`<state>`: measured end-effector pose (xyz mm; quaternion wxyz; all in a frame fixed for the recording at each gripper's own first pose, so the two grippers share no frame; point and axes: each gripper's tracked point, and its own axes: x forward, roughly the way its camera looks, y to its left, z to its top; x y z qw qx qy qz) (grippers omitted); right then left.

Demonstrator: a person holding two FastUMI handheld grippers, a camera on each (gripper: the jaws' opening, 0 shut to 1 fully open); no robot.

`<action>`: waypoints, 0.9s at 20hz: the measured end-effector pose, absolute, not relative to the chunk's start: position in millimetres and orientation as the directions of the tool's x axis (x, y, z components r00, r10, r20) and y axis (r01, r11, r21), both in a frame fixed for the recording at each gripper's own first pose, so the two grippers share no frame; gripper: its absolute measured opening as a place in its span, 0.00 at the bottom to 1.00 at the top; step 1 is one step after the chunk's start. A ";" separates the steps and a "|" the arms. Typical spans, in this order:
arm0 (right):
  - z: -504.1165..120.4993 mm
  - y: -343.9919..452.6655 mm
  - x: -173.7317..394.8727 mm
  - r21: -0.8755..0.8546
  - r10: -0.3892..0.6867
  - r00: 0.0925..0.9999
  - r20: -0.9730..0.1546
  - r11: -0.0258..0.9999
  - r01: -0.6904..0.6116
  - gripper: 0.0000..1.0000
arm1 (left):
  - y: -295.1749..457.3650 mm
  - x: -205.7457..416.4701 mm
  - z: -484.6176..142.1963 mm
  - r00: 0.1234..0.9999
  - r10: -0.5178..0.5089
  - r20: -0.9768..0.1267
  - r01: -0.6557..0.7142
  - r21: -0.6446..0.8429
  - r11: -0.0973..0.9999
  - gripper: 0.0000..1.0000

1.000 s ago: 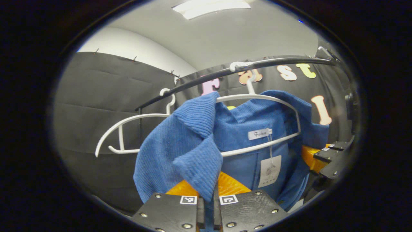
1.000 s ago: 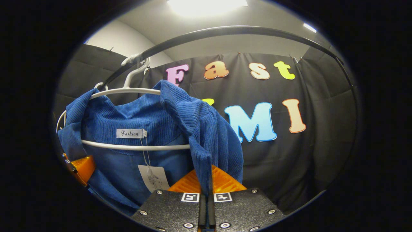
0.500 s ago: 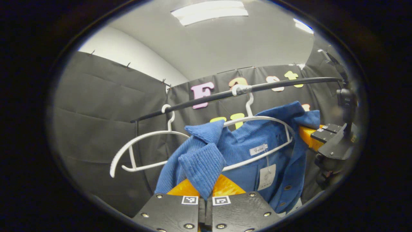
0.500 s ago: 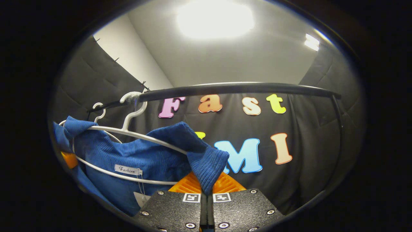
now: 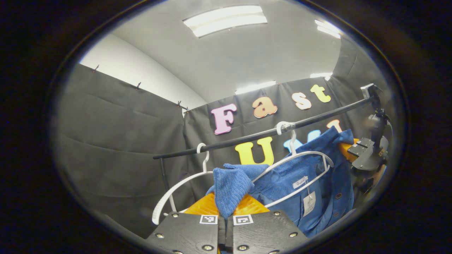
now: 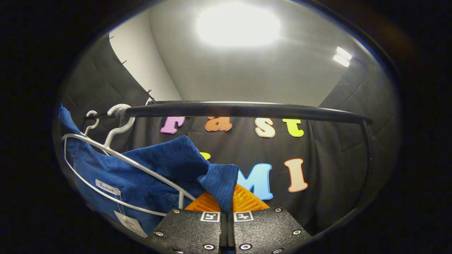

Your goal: Grasp the clothes on the hanger with both hands and then place them into the laundry hamper below.

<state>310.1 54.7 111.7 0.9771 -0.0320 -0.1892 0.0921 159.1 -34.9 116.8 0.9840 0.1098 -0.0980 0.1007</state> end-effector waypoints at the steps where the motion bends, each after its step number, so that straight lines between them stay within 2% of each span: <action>1: 111.5 51.7 314.1 -0.106 0.187 0.912 0.365 0.982 -0.159 0.00 | -25.5 157.1 118.6 0.963 0.167 0.212 -0.211 0.208 0.955 0.00; 5: 92.0 40.0 330.5 -0.129 0.174 0.931 0.320 0.982 -0.139 0.00 | 12.3 163.7 125.5 0.973 0.139 0.185 -0.181 0.239 0.954 0.02; 7: 80.7 36.3 341.7 -0.106 0.166 0.945 0.283 0.984 -0.142 0.00 | 43.0 168.3 134.0 0.968 0.164 0.190 -0.210 0.258 0.943 0.01; 10: 61.9 40.7 356.3 -0.069 0.177 0.959 0.222 0.984 -0.166 0.00 | 57.5 185.4 121.1 0.981 0.142 0.134 -0.167 0.202 0.965 0.00; 18: 8.0 44.8 368.1 -0.060 0.190 0.980 0.064 0.981 -0.187 0.00 | 67.0 212.9 35.2 0.991 0.130 -0.019 -0.127 0.101 0.987 0.01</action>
